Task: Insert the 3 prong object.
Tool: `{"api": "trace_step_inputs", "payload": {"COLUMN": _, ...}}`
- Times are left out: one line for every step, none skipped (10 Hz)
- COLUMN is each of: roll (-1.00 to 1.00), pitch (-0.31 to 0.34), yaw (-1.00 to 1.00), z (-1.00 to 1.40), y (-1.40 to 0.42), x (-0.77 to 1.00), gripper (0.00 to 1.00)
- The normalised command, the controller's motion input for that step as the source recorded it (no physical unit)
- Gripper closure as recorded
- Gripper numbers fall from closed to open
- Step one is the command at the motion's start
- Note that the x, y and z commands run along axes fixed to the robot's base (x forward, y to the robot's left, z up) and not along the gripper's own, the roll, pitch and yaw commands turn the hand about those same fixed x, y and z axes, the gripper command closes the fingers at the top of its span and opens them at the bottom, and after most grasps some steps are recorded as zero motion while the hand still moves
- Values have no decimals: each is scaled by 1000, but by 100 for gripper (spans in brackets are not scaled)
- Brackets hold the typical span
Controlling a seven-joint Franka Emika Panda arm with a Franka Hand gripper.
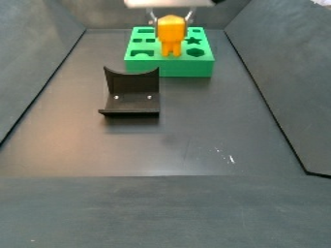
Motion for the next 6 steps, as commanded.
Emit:
{"api": "trace_step_inputs", "payload": {"roll": 0, "pitch": -127, "yaw": -54, "z": -666, "y": -6, "x": 0, "gripper": 100}}
{"api": "trace_step_inputs", "payload": {"roll": 57, "pitch": -124, "yaw": -86, "z": -557, "y": -40, "x": -11, "gripper": 100}}
{"api": "trace_step_inputs", "payload": {"roll": 117, "pitch": -69, "yaw": 0, "z": -254, "y": -11, "x": -91, "gripper": 100}}
{"api": "trace_step_inputs", "payload": {"roll": 106, "pitch": -104, "yaw": 26, "z": -257, "y": -77, "x": -86, "gripper": 100}}
{"api": "trace_step_inputs", "payload": {"roll": 0, "pitch": -77, "yaw": 0, "z": -60, "y": 0, "x": -3, "gripper": 100}}
{"api": "trace_step_inputs", "payload": {"roll": -6, "pitch": 0, "yaw": 0, "z": 0, "y": 0, "x": 0, "gripper": 100}}
